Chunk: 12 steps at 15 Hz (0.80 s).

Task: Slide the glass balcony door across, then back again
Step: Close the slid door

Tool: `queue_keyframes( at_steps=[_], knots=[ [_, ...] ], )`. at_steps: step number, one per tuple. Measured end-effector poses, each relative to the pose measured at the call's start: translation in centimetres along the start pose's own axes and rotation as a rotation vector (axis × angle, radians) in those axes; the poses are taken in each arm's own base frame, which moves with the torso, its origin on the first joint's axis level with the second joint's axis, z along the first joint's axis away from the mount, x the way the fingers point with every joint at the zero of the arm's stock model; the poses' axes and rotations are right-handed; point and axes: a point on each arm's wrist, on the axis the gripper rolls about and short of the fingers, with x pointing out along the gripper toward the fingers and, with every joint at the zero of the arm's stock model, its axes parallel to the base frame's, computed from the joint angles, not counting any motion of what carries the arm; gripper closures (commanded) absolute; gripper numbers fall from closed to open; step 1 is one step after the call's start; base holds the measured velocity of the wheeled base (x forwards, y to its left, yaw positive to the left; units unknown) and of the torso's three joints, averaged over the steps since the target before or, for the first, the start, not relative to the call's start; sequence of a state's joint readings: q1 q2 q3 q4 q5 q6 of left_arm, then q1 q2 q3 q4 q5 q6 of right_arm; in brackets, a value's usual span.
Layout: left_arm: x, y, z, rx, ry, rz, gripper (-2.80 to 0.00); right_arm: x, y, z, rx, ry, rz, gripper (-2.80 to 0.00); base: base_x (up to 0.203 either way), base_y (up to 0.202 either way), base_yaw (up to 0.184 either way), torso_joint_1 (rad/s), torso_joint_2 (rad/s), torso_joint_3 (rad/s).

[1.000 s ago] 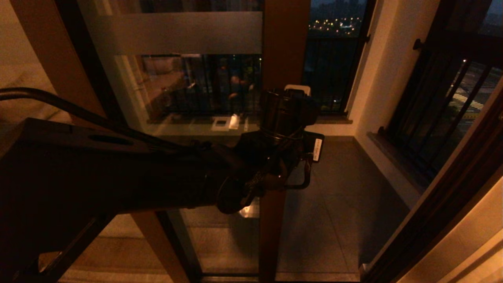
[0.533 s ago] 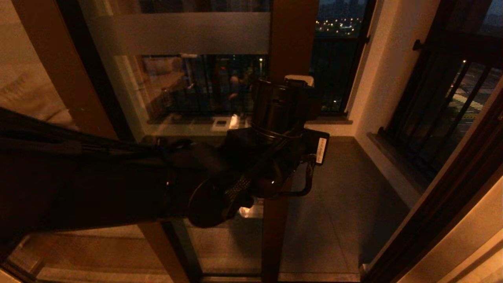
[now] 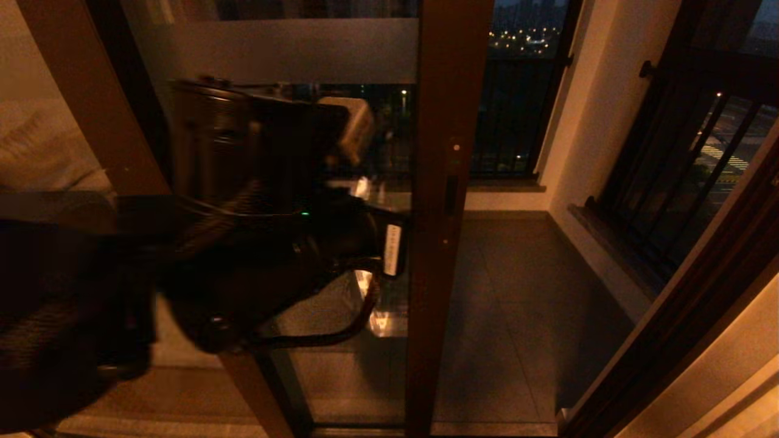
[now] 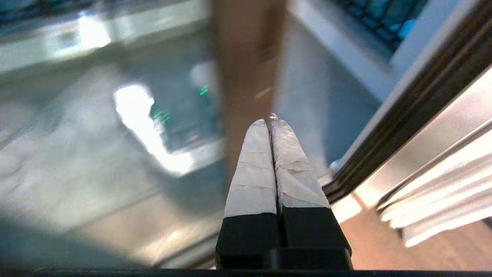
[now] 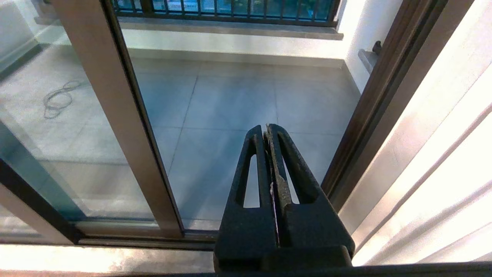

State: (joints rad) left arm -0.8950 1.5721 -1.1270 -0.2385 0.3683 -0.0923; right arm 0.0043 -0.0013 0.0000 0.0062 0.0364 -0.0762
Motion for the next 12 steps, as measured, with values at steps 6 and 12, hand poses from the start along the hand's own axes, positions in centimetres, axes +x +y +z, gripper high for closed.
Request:
queue_keyframes(
  at_steps=[6, 12],
  knots=[
    [-14.9, 10.3, -0.6, -0.086, 0.028, 0.338, 0.0, 0.0, 0.0, 0.0, 0.0, 0.0, 0.0, 0.0, 0.0, 0.0, 0.0, 0.0, 0.0, 0.0],
    [-29.2, 10.1, -4.5, -0.13, -0.137, 0.841, 0.0, 0.0, 0.0, 0.0, 0.0, 0.0, 0.0, 0.0, 0.0, 0.0, 0.0, 0.0, 0.0, 0.0]
  ],
)
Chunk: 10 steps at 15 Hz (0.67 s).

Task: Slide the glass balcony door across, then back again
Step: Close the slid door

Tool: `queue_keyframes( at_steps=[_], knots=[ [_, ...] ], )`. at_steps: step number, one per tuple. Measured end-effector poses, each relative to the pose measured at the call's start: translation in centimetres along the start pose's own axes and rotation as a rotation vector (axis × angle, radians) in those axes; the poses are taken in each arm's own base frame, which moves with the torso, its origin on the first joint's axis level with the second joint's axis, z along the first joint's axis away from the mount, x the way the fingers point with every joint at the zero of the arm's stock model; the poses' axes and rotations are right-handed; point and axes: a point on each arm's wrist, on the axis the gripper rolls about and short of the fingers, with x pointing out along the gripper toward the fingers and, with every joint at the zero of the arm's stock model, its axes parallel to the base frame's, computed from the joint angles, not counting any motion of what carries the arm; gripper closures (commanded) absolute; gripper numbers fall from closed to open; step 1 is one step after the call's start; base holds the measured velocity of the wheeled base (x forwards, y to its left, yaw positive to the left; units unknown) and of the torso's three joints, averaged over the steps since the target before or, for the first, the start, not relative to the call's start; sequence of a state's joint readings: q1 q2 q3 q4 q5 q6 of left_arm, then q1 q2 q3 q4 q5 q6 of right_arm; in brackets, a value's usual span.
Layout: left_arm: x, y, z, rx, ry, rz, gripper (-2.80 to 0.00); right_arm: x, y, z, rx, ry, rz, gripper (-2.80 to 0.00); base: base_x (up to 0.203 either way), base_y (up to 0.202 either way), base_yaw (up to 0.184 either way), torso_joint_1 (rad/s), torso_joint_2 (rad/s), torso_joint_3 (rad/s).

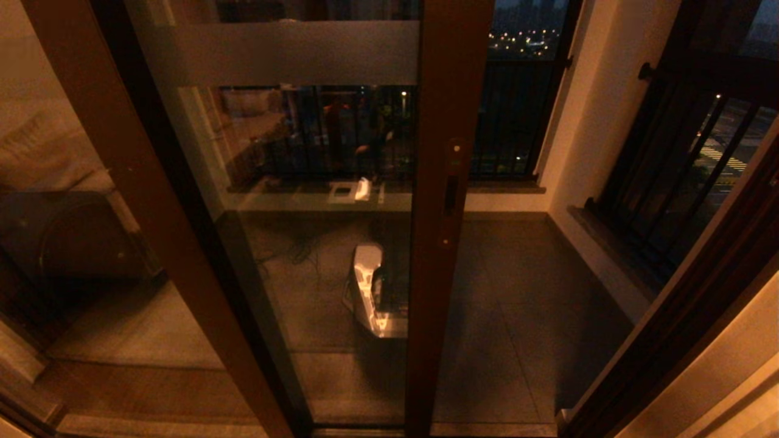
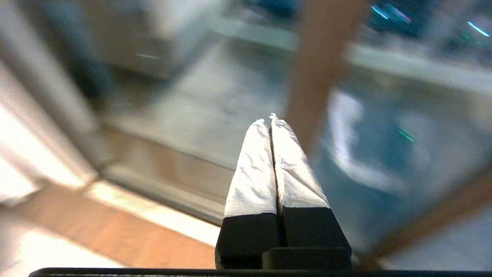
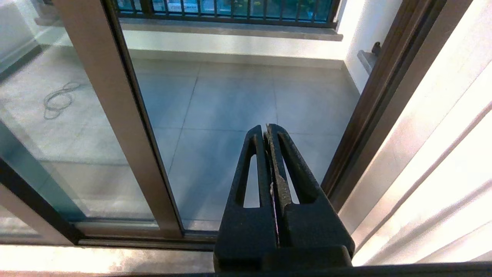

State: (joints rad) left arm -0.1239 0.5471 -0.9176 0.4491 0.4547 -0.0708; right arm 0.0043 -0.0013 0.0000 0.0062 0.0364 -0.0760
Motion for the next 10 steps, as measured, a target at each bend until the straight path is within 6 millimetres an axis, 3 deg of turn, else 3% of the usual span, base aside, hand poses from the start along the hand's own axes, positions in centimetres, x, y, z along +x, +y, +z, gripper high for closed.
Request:
queue_keyframes(
  at_steps=[3, 5, 8, 10],
  knots=[
    [-3.4, 1.5, -4.5, 0.067, -0.06, 0.027, 0.0, 0.0, 0.0, 0.0, 0.0, 0.0, 0.0, 0.0, 0.0, 0.0, 0.0, 0.0, 0.0, 0.0],
    [-4.0, 1.5, -9.1, 0.136, -0.068, -0.083, 0.0, 0.0, 0.0, 0.0, 0.0, 0.0, 0.0, 0.0, 0.0, 0.0, 0.0, 0.0, 0.0, 0.0],
    [-1.5, 0.5, -16.3, 0.184, 0.017, -0.233, 0.0, 0.0, 0.0, 0.0, 0.001, 0.0, -0.001, 0.0, 0.0, 0.0, 0.0, 0.0, 0.0, 0.0],
    [0.1, -0.1, -19.4, 0.158, -0.007, -0.313, 0.0, 0.0, 0.0, 0.0, 0.001, 0.0, -0.001, 0.0, 0.0, 0.0, 0.0, 0.0, 0.0, 0.0]
  ],
)
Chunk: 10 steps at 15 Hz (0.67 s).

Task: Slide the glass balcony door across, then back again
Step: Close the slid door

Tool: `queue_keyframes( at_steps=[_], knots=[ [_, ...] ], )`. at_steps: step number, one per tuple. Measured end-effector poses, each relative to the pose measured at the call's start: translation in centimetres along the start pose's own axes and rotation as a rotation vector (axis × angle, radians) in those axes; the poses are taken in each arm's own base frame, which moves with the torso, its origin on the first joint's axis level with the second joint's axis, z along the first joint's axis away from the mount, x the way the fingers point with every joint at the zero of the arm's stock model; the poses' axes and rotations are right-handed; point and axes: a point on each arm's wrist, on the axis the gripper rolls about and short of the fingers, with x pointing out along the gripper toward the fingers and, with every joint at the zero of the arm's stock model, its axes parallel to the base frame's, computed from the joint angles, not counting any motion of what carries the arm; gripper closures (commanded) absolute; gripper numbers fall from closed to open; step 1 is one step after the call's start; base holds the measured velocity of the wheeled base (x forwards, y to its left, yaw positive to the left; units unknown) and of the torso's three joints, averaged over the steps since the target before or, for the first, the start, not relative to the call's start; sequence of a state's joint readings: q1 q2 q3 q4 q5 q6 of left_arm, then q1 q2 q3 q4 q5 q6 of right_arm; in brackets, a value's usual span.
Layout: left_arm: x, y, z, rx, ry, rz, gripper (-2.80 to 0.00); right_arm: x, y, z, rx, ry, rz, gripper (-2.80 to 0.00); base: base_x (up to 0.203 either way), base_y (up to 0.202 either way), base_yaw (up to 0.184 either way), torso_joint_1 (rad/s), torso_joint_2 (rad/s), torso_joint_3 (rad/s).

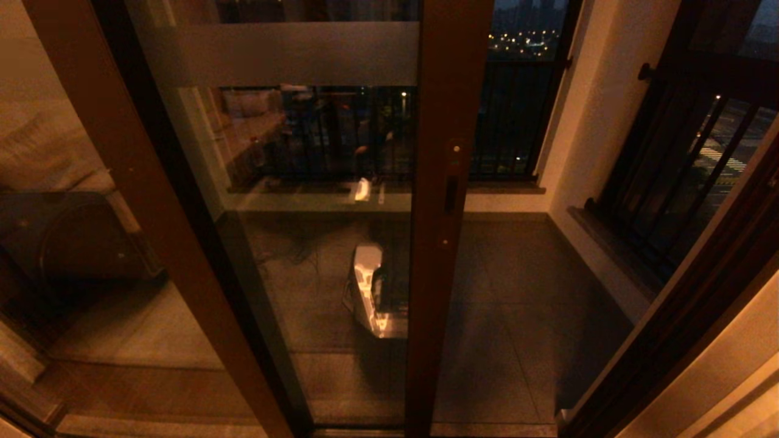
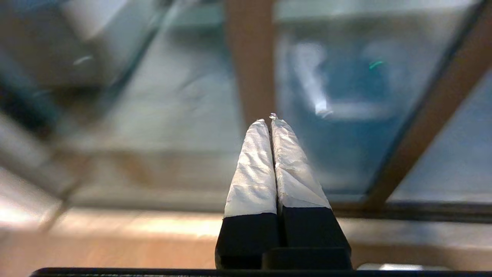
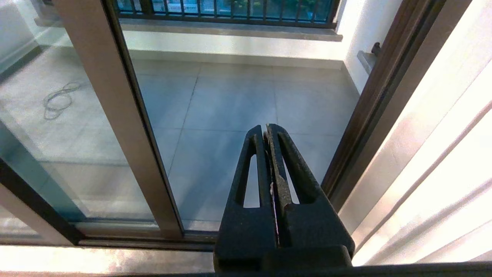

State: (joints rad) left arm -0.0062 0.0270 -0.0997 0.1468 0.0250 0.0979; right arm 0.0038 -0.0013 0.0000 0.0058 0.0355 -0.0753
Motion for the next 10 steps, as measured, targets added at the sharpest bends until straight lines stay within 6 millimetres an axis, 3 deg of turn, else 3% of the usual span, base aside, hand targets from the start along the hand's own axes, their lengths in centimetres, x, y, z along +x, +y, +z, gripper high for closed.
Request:
queue_keyframes(
  at_steps=[2, 10],
  knots=[
    [0.49, -0.2, -0.63, -0.028, -0.075, -0.046, 0.0, 0.0, 0.0, 0.0, 0.0, 0.0, 0.0, 0.0, 0.0, 0.0, 0.0, 0.0, 0.0, 0.0],
    [0.62, -0.28, -1.22, -0.04, -0.068, -0.051, 0.0, 0.0, 0.0, 0.0, -0.005, 0.0, 0.002, 0.0, 0.0, 0.0, 0.0, 0.0, 0.0, 0.0]
  ],
)
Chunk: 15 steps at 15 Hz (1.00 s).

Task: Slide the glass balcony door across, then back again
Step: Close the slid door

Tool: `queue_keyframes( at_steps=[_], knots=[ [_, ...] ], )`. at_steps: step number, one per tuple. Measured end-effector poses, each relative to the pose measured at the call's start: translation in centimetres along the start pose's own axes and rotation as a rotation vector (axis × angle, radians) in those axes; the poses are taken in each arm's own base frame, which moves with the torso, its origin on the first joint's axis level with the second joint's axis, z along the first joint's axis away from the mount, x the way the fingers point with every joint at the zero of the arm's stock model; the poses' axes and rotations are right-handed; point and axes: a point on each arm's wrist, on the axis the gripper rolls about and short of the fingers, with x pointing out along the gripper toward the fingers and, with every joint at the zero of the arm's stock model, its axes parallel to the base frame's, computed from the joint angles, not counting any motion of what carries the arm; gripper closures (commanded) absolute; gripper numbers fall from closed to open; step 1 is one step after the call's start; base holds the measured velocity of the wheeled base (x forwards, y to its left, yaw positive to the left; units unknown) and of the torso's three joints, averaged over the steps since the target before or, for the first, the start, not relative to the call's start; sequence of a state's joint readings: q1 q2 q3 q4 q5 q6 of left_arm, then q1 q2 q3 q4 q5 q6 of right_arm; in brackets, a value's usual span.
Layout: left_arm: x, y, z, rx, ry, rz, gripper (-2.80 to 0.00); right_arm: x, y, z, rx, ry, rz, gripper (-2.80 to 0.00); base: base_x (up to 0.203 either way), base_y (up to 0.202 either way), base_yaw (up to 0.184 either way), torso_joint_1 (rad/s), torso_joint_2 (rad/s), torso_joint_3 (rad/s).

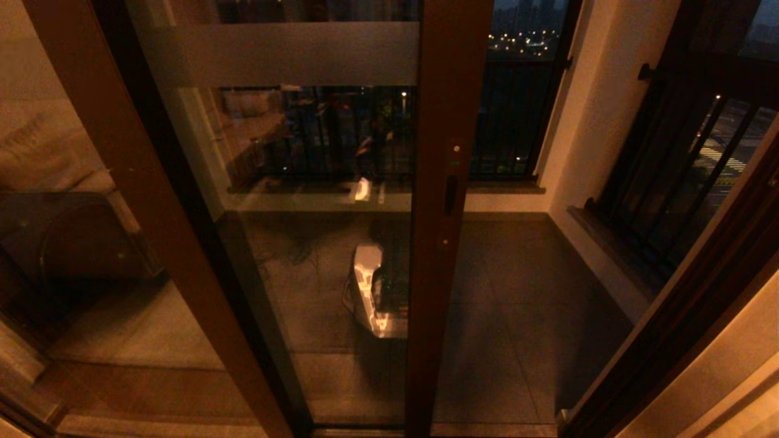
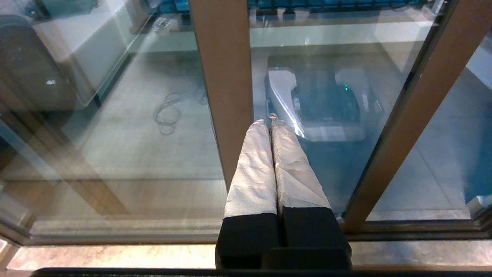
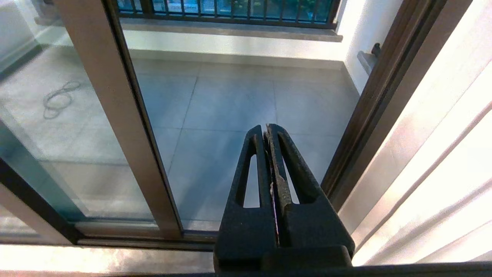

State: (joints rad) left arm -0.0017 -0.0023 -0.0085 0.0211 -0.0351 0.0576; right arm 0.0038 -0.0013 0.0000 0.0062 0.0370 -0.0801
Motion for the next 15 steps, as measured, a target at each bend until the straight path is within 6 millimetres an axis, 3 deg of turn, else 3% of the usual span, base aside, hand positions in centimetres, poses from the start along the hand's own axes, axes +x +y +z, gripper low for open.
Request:
queue_keyframes(
  at_steps=[6, 8, 11, 15],
  knots=[
    [0.0, 0.0, 0.0, 0.0, 0.002, 0.0, 0.0, -0.3, 0.0, 0.8, -0.088, -0.02, 0.011, 0.0, 0.0, 0.0, 0.0, 0.0, 0.0, 0.0],
    [0.0, 0.0, 0.0, 0.0, 0.003, 0.0, 0.0, -1.1, -0.2, 4.0, -0.104, -0.11, 0.035, 0.0, 0.0, 0.0, 0.0, 0.0, 0.0, 0.0],
    [0.0, 0.0, 0.0, 0.0, 0.003, 0.0, 0.0, -1.2, -0.6, 10.5, -0.076, -0.17, 0.085, 0.0, 0.0, 0.0, 0.0, 0.0, 0.0, 0.0],
    [0.0, 0.0, 0.0, 0.0, 0.003, 0.0, 0.0, 2.4, -1.2, 20.9, 0.083, -0.101, 0.285, 0.0, 0.0, 0.0, 0.0, 0.0, 0.0, 0.0]
  ],
)
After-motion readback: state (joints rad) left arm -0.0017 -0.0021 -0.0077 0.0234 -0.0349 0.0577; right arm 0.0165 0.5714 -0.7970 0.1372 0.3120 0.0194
